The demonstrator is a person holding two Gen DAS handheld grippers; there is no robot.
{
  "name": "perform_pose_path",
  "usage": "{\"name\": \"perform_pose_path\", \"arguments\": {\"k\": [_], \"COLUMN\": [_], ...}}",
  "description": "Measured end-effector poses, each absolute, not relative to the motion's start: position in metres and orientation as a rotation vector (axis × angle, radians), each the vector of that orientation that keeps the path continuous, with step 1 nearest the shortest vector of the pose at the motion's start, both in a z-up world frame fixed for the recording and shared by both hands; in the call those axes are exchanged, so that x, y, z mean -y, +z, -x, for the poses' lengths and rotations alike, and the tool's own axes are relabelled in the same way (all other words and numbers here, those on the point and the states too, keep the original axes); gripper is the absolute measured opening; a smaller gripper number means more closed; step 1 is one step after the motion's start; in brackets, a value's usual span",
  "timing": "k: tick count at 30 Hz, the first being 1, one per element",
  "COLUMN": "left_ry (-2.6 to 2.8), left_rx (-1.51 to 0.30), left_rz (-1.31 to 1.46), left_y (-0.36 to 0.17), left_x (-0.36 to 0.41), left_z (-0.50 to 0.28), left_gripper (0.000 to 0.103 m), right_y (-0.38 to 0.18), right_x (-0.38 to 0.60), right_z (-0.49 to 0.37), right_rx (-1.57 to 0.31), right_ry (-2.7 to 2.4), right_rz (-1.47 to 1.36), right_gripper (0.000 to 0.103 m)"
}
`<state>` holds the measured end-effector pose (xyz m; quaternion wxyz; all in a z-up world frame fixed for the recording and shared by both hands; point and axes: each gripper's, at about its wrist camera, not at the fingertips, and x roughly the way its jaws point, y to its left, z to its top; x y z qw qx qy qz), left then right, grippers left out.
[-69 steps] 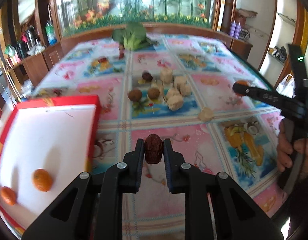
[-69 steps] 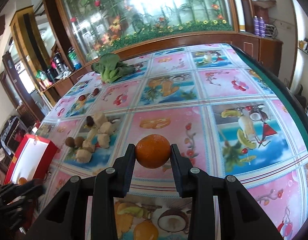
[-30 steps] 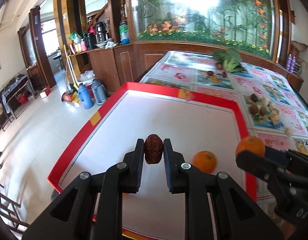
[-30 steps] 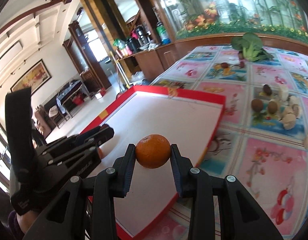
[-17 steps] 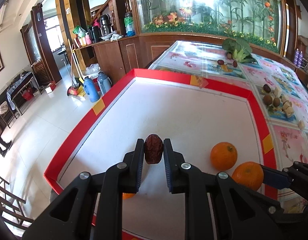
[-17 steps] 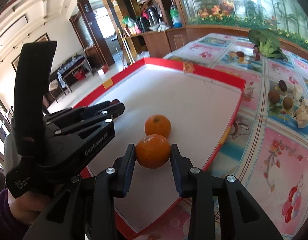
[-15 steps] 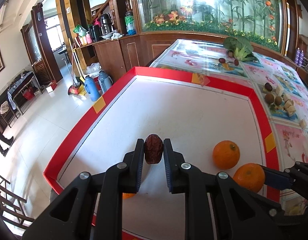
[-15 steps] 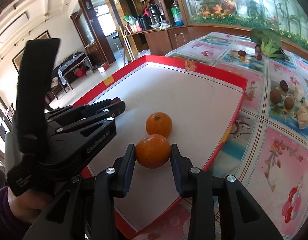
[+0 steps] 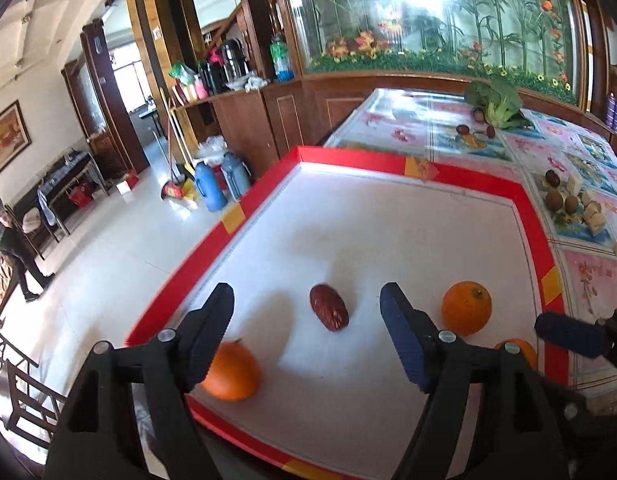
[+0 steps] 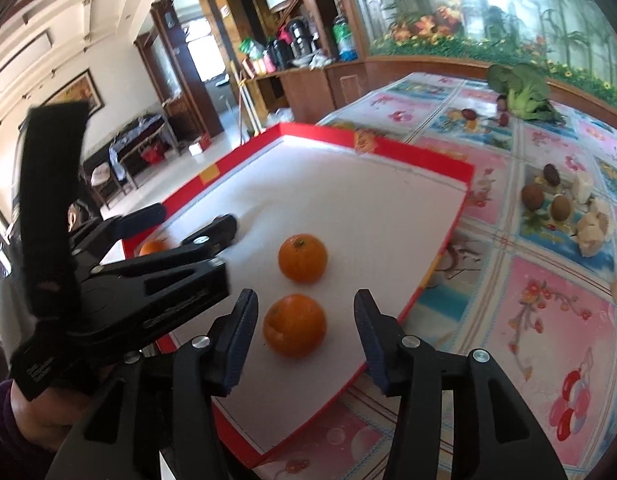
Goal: Organize fruits
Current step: 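Move both grippers back toward the remaining items on the tablecloth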
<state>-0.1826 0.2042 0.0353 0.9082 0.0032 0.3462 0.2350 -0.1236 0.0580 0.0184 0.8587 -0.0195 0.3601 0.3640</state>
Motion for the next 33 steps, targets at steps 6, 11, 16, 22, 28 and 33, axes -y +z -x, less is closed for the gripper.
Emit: {"name": "perform_pose_path", "arguments": {"k": [6,11,16,22,28,33], "left_ry": [0.468,0.46,0.419,0.404,0.351,0.319], "left_rx": [-0.646,-0.567,-0.494,-0.413,-0.349,-0.285], "left_rz": [0.02,-0.008,-0.021,-0.095,-0.172,-0.205], "left_y": [0.06,0.086,0.11,0.132,0.156,0.174], "left_x": [-0.199,-0.182,-0.16,-0.117,-0.077,-0.051], "left_z": [0.207,0.23,0.258,0.283,0.309,0.334], "left_gripper": [0.09,0.1,0.103,0.103,0.103,0.103], "right_y": [0.024,0.024,0.034,0.081,0.127,0.147], "right_x": [-0.033,0.0,0.039,0.079,0.117,0.134], "right_z": [0.121,0.12,0.142,0.18,0.226,0.253], "right_rx": [-0.713,-0.709,-0.661,-0.51,-0.332,-0.256], "right_ry": [0.692,0.65,0.595,0.545,0.471,0.434], "right_rz": [-0.071,-0.218,-0.279,-0.268,-0.259,-0.25], "right_gripper": [0.052,0.054,0.054,0.057,0.066,0.07]}}
